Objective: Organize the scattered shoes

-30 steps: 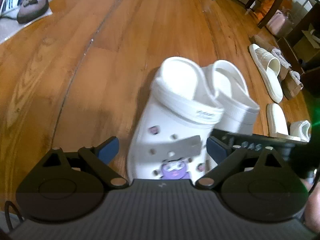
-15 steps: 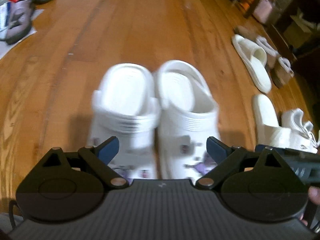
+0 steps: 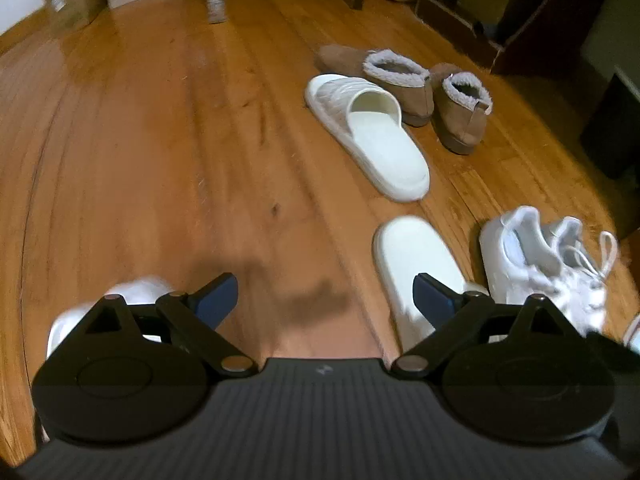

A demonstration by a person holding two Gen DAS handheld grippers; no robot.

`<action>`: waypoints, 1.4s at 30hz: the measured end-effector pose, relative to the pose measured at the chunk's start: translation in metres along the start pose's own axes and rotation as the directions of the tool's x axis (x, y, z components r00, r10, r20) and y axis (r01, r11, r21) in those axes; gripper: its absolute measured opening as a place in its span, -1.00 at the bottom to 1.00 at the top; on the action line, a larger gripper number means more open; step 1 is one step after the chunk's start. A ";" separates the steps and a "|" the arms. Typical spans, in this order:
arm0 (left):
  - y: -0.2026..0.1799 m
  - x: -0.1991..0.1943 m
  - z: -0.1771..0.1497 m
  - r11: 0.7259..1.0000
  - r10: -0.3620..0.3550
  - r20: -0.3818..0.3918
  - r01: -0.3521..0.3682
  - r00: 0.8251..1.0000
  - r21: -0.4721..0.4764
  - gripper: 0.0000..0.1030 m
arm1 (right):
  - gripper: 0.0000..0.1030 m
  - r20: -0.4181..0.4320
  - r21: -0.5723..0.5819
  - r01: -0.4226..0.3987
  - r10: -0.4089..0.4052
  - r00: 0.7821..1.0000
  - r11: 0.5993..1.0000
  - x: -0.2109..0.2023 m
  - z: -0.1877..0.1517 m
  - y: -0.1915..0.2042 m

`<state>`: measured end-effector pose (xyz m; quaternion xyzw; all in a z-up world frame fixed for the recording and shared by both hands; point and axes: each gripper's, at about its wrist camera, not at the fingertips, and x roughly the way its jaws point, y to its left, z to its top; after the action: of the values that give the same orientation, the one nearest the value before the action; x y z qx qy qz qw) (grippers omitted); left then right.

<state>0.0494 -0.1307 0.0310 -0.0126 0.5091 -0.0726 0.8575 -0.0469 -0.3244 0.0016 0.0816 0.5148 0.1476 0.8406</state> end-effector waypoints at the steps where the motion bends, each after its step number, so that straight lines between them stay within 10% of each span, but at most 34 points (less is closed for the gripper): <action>1: -0.006 0.014 0.011 1.000 0.000 -0.007 0.000 1.000 -0.009 0.85 | 0.94 -0.004 0.023 0.002 -0.002 1.000 1.000 0.003 0.004 -0.007; 22: -0.028 0.180 0.127 0.976 0.217 0.084 -0.216 0.972 -0.027 0.65 | 0.95 -0.006 0.208 0.051 -0.051 0.999 0.977 -0.011 0.032 -0.050; 23: -0.032 0.186 0.130 0.974 0.226 0.095 -0.225 0.970 -0.025 0.54 | 0.95 -0.007 0.211 0.053 -0.053 0.999 0.976 -0.013 0.030 -0.049; 25: -0.040 0.194 0.133 0.972 0.234 0.097 -0.232 0.967 -0.032 -0.59 | 0.95 0.000 0.209 0.052 -0.053 0.999 0.977 -0.014 0.029 -0.049; 26: -0.041 0.196 0.134 0.974 0.225 0.088 -0.223 0.970 -0.038 -0.83 | 0.95 0.001 0.206 0.060 -0.062 0.998 0.977 -0.013 0.029 -0.049; 42: -0.005 0.113 0.099 0.972 0.191 0.153 -0.166 0.970 -0.165 -0.86 | 0.95 -0.021 0.241 0.035 -0.030 0.999 0.970 -0.009 0.013 -0.050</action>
<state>0.1887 -0.1567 -0.0197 -0.0377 0.4382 0.0450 0.8969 -0.0309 -0.3739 0.0003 0.1735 0.5375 0.0709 0.8222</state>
